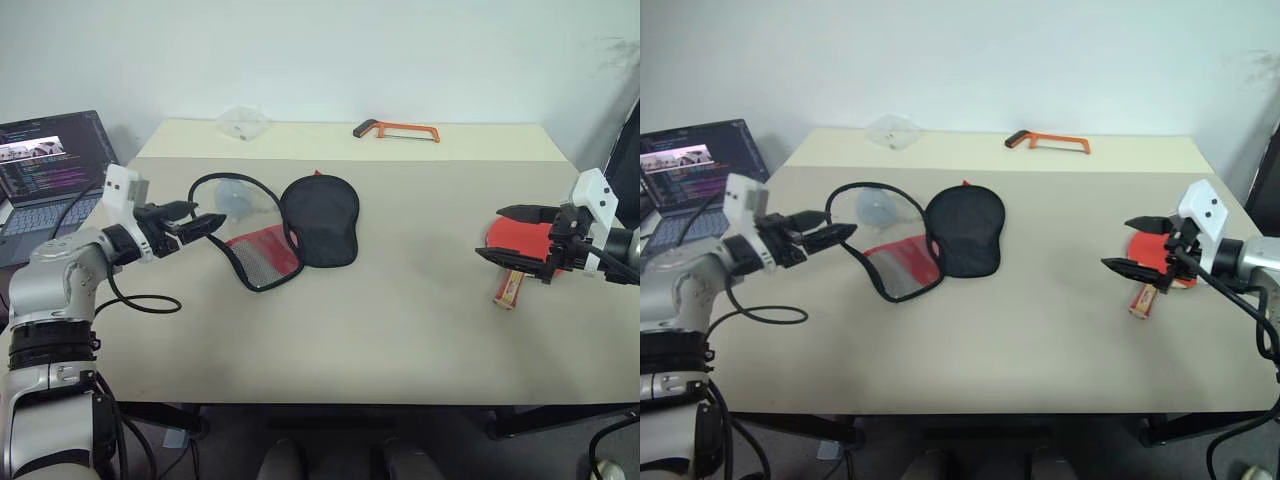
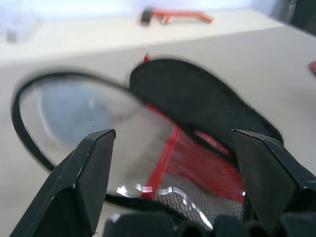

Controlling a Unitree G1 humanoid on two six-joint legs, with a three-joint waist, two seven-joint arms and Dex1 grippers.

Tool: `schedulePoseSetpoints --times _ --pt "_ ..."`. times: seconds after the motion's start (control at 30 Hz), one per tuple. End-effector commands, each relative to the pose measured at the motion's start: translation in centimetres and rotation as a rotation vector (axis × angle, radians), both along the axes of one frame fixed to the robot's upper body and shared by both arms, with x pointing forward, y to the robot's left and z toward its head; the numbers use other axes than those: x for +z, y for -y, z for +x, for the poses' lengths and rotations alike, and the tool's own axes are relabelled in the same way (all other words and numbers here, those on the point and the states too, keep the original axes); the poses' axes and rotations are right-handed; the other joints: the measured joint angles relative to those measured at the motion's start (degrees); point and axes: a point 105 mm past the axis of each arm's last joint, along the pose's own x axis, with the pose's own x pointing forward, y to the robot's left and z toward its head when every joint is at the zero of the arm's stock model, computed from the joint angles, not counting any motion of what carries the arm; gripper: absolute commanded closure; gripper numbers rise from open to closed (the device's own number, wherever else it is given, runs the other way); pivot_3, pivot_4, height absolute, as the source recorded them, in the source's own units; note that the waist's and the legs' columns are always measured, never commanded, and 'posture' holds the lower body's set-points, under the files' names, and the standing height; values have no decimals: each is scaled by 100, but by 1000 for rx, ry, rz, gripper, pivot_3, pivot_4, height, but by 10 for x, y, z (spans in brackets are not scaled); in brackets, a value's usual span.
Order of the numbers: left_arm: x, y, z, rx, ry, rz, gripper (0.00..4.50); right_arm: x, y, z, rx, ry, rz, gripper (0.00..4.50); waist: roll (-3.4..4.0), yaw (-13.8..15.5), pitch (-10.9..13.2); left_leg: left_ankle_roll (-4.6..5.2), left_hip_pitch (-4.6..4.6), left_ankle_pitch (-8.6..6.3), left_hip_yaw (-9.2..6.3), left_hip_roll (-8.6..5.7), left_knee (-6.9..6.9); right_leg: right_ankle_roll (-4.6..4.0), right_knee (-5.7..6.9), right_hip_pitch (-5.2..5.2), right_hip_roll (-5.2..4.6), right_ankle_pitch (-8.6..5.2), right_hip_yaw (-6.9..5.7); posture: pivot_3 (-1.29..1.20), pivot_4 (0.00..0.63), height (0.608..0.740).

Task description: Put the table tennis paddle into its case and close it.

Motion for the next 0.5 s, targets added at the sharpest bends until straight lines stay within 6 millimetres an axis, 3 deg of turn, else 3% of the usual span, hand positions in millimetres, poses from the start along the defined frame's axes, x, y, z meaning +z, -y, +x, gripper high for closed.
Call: schedulePoseSetpoints --times 0.03,0.13,0.27,0.5 --pt "9 -6 -6 39 6 -48 408 12 -4 -1 24 53 -12 36 0 1 0 0 0 0 -1 0 0 0 0 0 0 0 0 0 150 740" --pt "-16 -9 -5 104 -74 -3 408 10 -6 0 31 47 -21 36 -1 12 0 0 0 0 -4 0 1 0 2 2 0 0 -3 0 150 740" --pt "-34 -5 8 178 -123 -21 408 13 -9 1 39 50 -24 36 -2 25 -1 0 1 1 -4 -2 7 5 5 5 -2 3 -3 0 150 740" --pt "-57 40 28 146 -165 -103 408 15 -4 1 17 56 -42 36 -15 78 -8 0 -1 1 -5 -5 14 11 2 8 -3 9 -2 0 150 740"
